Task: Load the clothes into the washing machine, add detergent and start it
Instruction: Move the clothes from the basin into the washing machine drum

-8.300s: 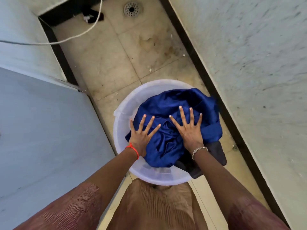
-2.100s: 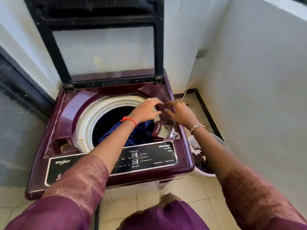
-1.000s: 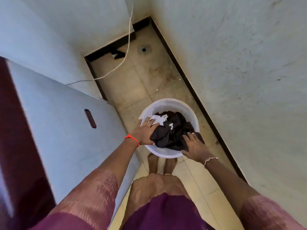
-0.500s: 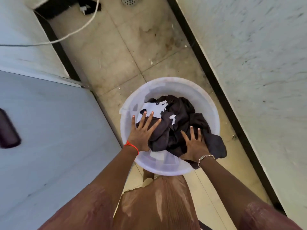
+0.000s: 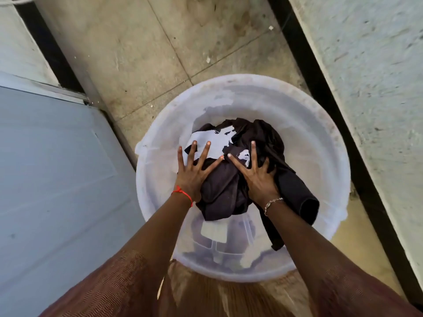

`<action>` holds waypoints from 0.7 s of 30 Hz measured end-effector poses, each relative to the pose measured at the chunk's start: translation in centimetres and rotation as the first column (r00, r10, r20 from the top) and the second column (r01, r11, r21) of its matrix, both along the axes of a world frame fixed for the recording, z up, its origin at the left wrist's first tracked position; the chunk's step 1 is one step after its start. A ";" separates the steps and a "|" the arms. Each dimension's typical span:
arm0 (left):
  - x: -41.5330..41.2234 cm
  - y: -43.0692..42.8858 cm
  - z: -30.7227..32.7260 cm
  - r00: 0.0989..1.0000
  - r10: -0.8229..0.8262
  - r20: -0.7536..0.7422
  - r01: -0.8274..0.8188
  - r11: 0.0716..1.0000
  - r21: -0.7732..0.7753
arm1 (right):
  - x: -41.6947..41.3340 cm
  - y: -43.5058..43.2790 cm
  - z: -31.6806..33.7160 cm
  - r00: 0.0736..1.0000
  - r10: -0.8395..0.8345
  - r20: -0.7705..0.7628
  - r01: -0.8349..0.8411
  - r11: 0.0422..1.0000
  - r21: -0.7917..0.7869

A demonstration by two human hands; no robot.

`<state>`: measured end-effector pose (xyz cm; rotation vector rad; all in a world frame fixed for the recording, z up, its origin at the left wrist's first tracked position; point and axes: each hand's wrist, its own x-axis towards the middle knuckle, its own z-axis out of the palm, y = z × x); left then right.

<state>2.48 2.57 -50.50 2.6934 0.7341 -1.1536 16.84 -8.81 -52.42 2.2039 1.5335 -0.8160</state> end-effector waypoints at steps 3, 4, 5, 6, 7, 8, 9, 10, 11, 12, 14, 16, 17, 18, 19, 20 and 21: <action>0.0 -0.4 -1.3 0.999 -0.046 -0.008 0.046 0.999 0.007 | 0.6 0.5 -1.8 0.998 0.050 0.041 -0.051 0.998 0.026; 0.1 -0.5 -1.5 0.997 -0.079 -0.021 0.080 0.997 0.022 | 0.7 0.4 -2.3 0.997 0.066 0.032 -0.067 0.997 0.033; 0.3 -0.5 -1.7 0.992 -0.123 -0.035 0.124 0.992 0.022 | 0.8 0.5 -2.8 0.996 0.085 0.025 -0.087 0.995 0.056; 0.4 -0.6 -2.1 0.985 -0.165 -0.041 0.165 0.986 0.009 | 0.8 0.5 -3.1 0.993 0.113 0.016 -0.114 0.990 0.083; 0.1 -0.6 -2.7 0.986 -0.165 -0.021 0.165 0.986 -0.011 | 0.8 0.6 -3.3 0.991 0.136 0.004 -0.136 0.984 0.117; 0.0 -0.7 -3.3 0.988 -0.156 0.001 0.156 0.988 -0.021 | 0.9 0.7 -3.5 0.988 0.155 0.009 -0.155 0.978 0.142; -0.1 -0.7 -3.7 0.987 -0.163 0.009 0.163 0.987 -0.009 | 0.9 0.7 -3.6 0.986 0.166 0.021 -0.167 0.975 0.144; 0.0 -0.5 -3.8 0.987 -0.161 0.019 0.161 0.987 -0.003 | 0.9 0.7 -3.8 0.988 0.151 0.021 -0.152 0.977 0.149; 0.0 -0.3 -3.9 0.987 -0.159 0.037 0.159 0.987 -0.012 | 1.0 0.8 -3.5 0.992 0.130 0.000 -0.128 0.980 0.150; 0.3 -0.2 -3.5 0.986 -0.158 0.056 0.160 0.987 -0.022 | 1.1 1.0 -2.8 0.993 0.112 -0.032 -0.106 0.985 0.139; 1.3 0.0 -1.4 0.986 -0.165 0.010 0.165 0.984 -0.074 | 1.4 1.7 -0.9 0.983 0.080 -0.162 -0.067 0.994 0.085; 1.4 0.5 0.3 0.992 -0.128 0.016 0.129 0.985 -0.111 | 1.7 1.5 0.5 0.974 0.033 -0.225 -0.023 0.999 0.049; 1.5 0.8 1.3 0.994 -0.106 -0.026 0.101 0.983 -0.151 | 1.9 1.5 1.6 0.966 -0.015 -0.257 0.021 1.000 0.023; 1.8 1.2 2.9 0.994 -0.099 -0.046 0.089 0.981 -0.172 | 2.0 1.6 2.8 0.960 -0.051 -0.275 0.063 0.997 0.035; 2.1 1.4 4.4 0.994 -0.101 -0.037 0.093 0.980 -0.177 | 2.0 1.6 4.1 0.952 -0.080 -0.296 0.101 0.993 0.056; 2.2 1.6 5.9 0.994 -0.103 -0.024 0.097 0.979 -0.181 | 2.0 1.5 5.4 0.946 -0.087 -0.312 0.111 0.992 0.061; 2.3 1.8 7.4 0.995 -0.101 -0.013 0.097 0.978 -0.186 | 2.1 1.5 6.9 0.946 -0.084 -0.313 0.104 0.993 0.048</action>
